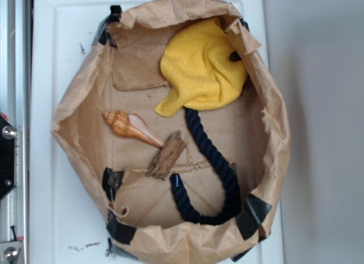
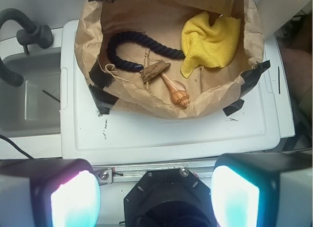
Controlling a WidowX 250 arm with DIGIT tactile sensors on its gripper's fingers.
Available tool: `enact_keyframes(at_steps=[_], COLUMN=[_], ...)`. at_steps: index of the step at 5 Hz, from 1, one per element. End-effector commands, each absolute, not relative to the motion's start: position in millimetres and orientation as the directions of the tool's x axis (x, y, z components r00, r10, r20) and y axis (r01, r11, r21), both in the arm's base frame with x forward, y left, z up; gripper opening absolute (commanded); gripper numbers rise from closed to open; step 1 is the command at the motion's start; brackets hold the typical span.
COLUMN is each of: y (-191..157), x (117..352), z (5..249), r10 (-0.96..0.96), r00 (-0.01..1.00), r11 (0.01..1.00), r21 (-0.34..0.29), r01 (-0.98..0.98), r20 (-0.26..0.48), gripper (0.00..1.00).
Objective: Grab the yellow cloth.
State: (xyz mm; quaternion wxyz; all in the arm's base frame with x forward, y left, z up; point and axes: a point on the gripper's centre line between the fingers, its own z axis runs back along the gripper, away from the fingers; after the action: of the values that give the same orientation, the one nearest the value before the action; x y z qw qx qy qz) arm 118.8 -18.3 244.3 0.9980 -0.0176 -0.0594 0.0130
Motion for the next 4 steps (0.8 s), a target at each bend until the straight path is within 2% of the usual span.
enact_keyframes(at_steps=[1, 2, 4], y=[-18, -4, -5], x=[119, 128, 149], z=[244, 251, 241], r10=[0.028, 0.146, 0.272], r00=[0.993, 0.976, 0.950], r11=[0.999, 0.988, 0.961], r21=[-0.037, -0.075, 0.004], r01=[-0.024, -0.136, -0.276], r20=[0.118, 0.160, 0.154], gripper=[1.00, 1.00, 1.00])
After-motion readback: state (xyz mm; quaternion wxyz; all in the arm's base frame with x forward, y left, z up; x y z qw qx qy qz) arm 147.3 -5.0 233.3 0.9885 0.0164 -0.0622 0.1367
